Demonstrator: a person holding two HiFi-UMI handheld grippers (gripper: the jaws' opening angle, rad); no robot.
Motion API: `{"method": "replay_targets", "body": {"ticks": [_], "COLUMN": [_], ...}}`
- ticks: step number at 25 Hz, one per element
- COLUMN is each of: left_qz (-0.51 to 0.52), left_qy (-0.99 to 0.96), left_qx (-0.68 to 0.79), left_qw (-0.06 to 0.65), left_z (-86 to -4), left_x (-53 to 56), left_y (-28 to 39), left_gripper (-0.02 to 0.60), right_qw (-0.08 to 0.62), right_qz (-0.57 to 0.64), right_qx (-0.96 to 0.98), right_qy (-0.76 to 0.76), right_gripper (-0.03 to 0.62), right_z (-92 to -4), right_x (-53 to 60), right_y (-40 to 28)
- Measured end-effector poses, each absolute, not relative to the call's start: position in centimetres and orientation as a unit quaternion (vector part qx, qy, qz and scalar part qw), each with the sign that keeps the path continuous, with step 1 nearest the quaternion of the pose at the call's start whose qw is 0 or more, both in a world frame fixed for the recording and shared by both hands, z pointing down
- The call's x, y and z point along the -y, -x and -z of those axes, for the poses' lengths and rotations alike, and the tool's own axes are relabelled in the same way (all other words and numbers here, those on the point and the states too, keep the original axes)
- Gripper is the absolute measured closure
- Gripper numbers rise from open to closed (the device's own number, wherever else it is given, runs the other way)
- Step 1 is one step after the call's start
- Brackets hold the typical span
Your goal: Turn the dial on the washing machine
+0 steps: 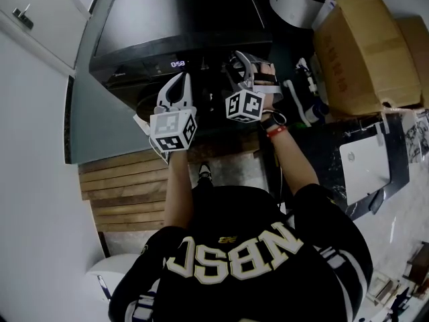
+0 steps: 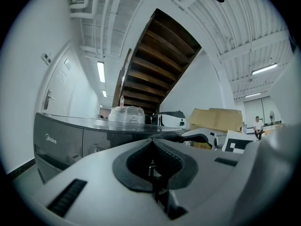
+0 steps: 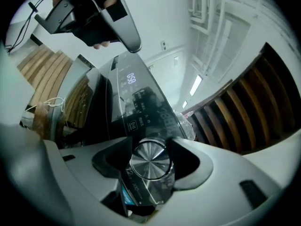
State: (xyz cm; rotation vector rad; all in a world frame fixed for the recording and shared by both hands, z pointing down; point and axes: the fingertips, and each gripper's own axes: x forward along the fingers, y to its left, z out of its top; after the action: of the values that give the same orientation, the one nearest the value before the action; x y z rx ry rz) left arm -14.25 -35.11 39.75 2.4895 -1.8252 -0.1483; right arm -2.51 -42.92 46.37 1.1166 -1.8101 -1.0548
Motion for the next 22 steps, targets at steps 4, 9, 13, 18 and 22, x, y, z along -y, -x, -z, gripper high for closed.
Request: {"method": "replay_targets", "body": {"ticks": [4, 9, 13, 18, 22], "left_qz": [0.049, 0.050, 0.050, 0.050, 0.050], "left_qy": [-0.804, -0.804, -0.805, -0.803, -0.802], "left_qx": [0.592, 0.591, 0.591, 0.593, 0.594], "left_qw": [0.026, 0.024, 0.025, 0.022, 0.020], "left_z": [-39.8, -39.6, -39.6, -39.5, -39.2], "left_x": [35.1, 35.2, 35.1, 34.9, 34.8], "left_y": [14.5, 14.4, 14.4, 14.6, 14.9], "left_gripper": [0.569, 0.569, 0.569, 0.569, 0.569], "right_qw": [0.375, 0.372, 0.358, 0.308, 0.269], "right_qz": [0.411, 0.407, 0.393, 0.327, 0.274], "right_qx": [0.704, 0.707, 0.717, 0.753, 0.771], "right_qy": [-0.441, -0.442, -0.451, -0.481, -0.508], "right_gripper": [0.326, 0.326, 0.326, 0.327, 0.329], "right_z": [-46.4, -46.4, -46.2, -45.6, -45.1], "right_x": [42.9, 43.0, 43.0, 43.1, 43.3], "right_y": [2.5, 2.5, 2.4, 2.2, 1.9]}}
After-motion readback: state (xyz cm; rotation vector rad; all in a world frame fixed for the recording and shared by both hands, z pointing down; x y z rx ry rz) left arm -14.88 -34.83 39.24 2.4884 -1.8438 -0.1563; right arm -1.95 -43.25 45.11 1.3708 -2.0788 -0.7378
